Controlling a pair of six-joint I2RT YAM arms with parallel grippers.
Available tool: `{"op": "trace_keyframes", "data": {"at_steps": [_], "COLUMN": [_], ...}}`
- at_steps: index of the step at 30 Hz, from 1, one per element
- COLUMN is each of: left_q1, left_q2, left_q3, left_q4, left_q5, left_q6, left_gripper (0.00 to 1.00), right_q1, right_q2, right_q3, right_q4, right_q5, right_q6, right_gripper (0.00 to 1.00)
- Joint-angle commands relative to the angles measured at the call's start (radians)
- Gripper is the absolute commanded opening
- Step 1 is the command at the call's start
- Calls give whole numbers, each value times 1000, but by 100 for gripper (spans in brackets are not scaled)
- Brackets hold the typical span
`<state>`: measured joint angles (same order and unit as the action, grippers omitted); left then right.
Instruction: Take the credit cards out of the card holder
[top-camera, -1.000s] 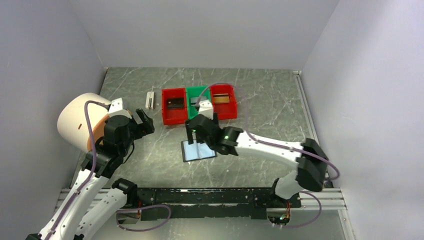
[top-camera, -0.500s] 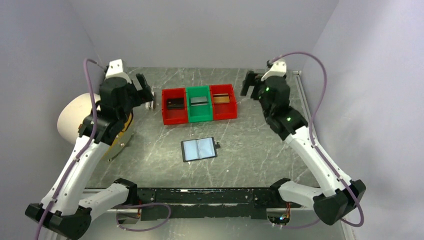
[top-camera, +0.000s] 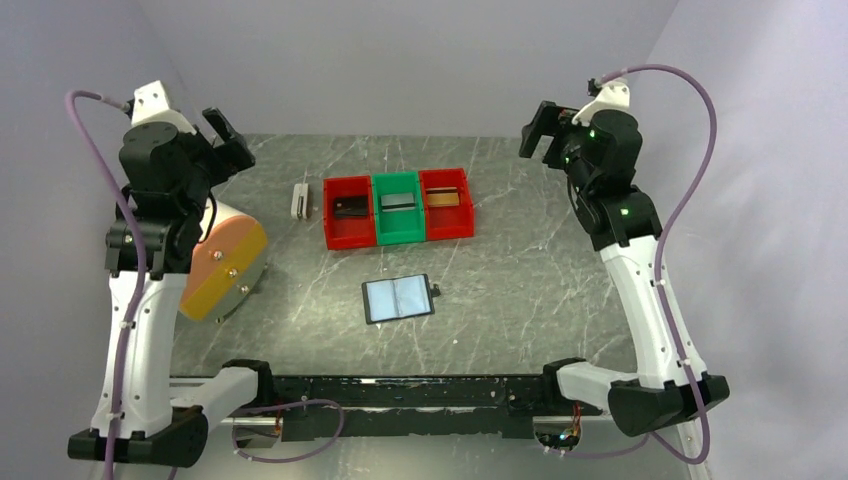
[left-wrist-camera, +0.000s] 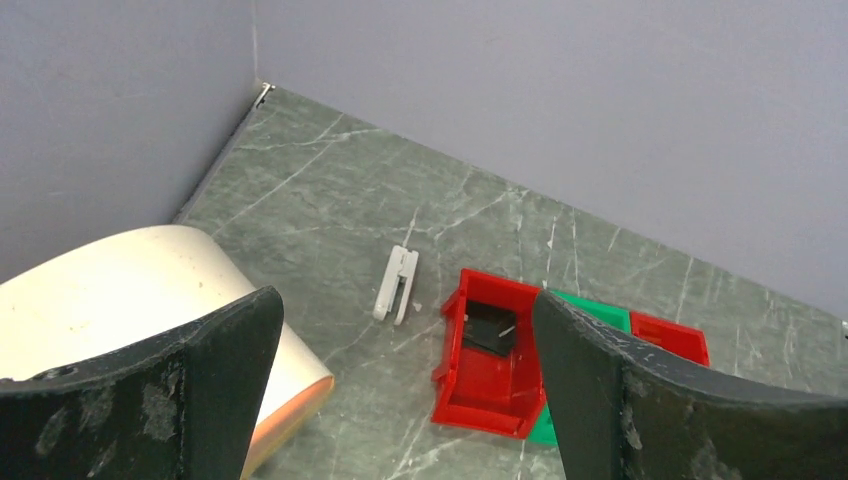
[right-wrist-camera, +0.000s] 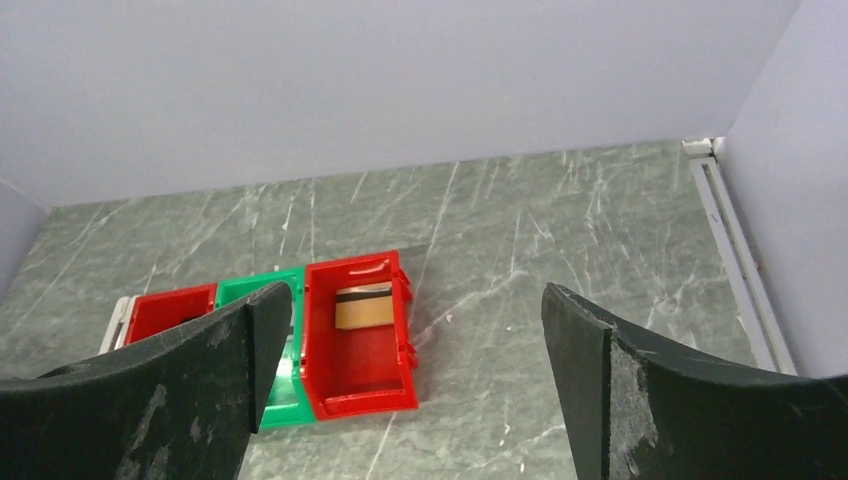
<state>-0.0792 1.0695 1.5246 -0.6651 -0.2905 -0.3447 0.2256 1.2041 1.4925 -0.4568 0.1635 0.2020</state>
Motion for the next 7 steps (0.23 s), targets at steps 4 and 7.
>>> {"op": "trace_keyframes", "data": {"at_steps": [4, 7], "left_q1": [7, 7], "left_q2": [-80, -88], "left_q3": [-58, -59], "left_q4": [-47, -81], "left_q5": [76, 58], "left_q6": [-54, -52], "left_gripper": [100, 99], "right_q1": [-3, -2], "right_q2": [-77, 1], "right_q3": [-14, 66], "right_q4": [-33, -138], "right_q5": [-40, -41], "right_q6": [12, 27], "right_gripper": [100, 100]}}
